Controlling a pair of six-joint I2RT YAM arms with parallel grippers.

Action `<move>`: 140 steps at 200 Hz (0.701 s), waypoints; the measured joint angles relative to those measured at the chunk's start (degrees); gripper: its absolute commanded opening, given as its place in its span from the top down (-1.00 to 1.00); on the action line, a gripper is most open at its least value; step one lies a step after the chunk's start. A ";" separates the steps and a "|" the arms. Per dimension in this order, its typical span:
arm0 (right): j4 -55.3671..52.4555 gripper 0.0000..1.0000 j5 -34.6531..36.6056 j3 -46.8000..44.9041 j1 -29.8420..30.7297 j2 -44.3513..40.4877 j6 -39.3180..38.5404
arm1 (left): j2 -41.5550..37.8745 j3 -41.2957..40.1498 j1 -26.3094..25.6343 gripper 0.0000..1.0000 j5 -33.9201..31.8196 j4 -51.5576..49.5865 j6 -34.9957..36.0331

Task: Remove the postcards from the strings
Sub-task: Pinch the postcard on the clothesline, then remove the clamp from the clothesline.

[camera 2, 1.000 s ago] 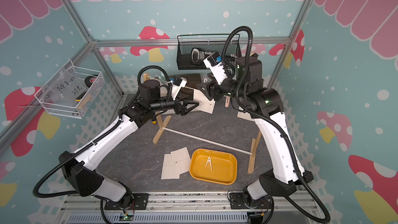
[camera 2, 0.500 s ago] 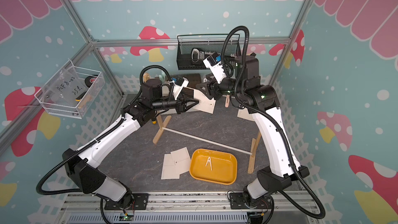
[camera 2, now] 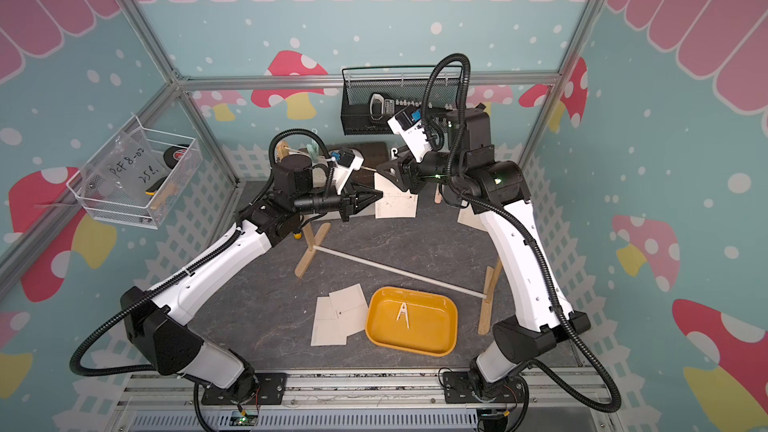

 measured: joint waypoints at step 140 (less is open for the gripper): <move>1.64 0.86 -1.14 -1.09 -0.42 1.07 -2.56 | 0.00 -0.11 0.02 1.00 2.40 0.96 -2.93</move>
